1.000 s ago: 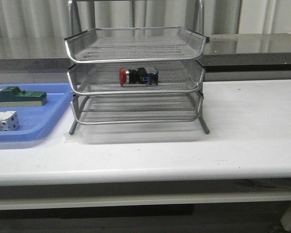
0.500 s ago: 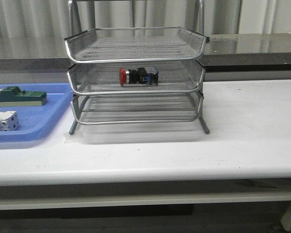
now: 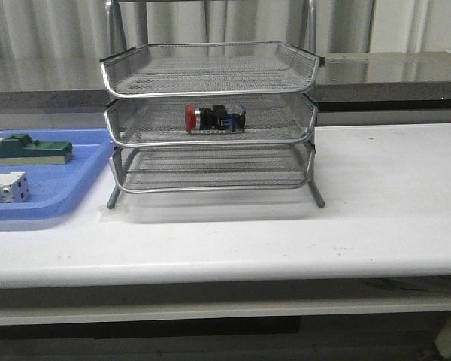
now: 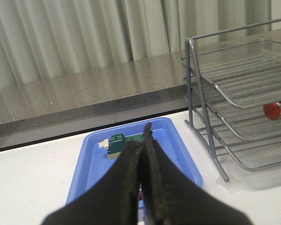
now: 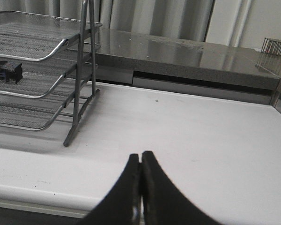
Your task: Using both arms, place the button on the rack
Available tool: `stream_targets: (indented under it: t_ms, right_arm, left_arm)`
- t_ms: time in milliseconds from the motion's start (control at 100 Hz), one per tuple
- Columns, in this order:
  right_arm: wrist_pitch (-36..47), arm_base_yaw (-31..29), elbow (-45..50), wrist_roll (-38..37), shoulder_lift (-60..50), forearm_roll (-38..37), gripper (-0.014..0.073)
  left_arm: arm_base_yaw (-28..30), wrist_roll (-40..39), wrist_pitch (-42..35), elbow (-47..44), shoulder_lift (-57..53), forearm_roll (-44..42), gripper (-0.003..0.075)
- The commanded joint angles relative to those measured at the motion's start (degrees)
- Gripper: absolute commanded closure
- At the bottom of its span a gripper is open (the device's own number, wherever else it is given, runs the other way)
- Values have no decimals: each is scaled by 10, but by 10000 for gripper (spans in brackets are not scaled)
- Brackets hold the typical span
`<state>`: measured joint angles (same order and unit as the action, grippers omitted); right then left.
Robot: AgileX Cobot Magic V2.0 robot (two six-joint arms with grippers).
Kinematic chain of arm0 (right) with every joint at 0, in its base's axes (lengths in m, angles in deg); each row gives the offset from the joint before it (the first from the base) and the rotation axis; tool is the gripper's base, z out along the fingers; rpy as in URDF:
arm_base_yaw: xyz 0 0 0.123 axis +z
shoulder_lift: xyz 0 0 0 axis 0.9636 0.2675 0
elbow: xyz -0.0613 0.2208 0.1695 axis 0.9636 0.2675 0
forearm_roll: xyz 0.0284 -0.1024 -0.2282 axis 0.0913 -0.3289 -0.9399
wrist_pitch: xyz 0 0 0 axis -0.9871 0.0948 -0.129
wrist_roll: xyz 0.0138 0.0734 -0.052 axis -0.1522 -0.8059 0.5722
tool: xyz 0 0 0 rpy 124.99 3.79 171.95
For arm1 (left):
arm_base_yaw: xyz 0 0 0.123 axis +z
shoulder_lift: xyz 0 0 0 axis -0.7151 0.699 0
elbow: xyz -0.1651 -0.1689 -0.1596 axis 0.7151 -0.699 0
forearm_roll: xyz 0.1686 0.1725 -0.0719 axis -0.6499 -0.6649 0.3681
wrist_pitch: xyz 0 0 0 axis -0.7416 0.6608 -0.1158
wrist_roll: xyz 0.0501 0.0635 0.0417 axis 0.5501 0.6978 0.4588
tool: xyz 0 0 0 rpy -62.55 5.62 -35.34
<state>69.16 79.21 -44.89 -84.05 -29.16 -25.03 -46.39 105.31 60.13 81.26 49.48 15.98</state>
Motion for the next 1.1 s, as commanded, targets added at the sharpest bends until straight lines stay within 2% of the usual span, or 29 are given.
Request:
stream_targets:
  t_ms: [0,210,360,410,750,1090]
  right_arm:
    - [49,-2,2,5,-11,2,659]
    - [49,-2,2,5,-11,2,659]
    - [49,-2,2,5,-11,2,659]
    - [49,-2,2,5,-11,2,659]
    - [49,-2,2,5,-11,2,659]
    - [49,-2,2,5,-11,2,659]
  left_arm:
    - [1,-5,-48,15,6,8,741]
    - [1,-23,-59,12,6,-40,741]
    - [1,-214,-68,0,6,-196,741]
    - [1,-248,-71,-8,6,-224,741]
    - [1,-262,-167,-96,-24,-231,741]
    - [1,-307,-151,-150,-89,-246,741]
